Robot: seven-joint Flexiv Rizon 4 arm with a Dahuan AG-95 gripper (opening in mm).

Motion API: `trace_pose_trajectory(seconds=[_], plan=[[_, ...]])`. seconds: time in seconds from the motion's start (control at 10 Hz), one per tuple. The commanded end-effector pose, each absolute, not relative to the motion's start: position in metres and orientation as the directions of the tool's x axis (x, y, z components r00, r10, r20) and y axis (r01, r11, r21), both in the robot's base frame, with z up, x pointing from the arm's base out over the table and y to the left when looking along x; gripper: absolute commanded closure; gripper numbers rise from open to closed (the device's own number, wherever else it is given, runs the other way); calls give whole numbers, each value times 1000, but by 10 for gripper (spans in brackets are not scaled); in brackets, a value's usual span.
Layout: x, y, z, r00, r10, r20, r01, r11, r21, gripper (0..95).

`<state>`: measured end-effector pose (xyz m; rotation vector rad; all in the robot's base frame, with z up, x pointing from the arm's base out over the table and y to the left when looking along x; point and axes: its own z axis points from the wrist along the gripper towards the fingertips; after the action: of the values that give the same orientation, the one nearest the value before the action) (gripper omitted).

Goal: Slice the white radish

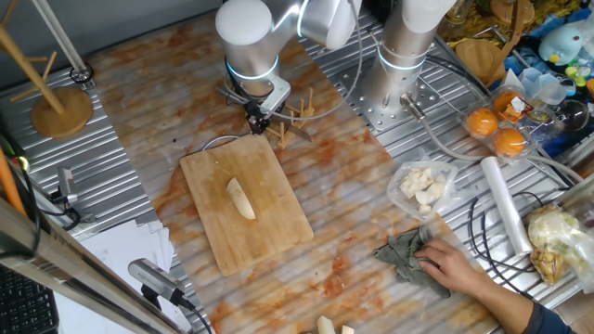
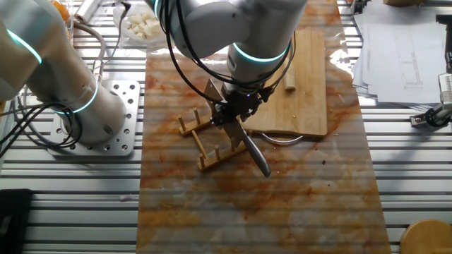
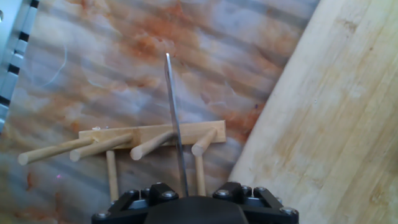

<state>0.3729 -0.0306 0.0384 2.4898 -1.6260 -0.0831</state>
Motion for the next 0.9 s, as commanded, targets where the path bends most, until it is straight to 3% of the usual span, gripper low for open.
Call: trace_pose_trajectory(seconds=[0.1, 0.4, 0.5, 0.7, 0.8, 0.9], plan=[[373, -31, 37, 404, -914, 45, -905, -392, 168, 380], [371, -30, 35, 404, -913, 46, -905, -392, 165, 380], [371, -30, 34, 404, -913, 48, -905, -392, 162, 570], [370, -30, 33, 405, -913, 47, -905, -394, 159, 570], [370, -30, 33, 402, -914, 49, -907, -390, 158, 760], [370, -30, 33, 400, -915, 50, -908, -389, 157, 760]])
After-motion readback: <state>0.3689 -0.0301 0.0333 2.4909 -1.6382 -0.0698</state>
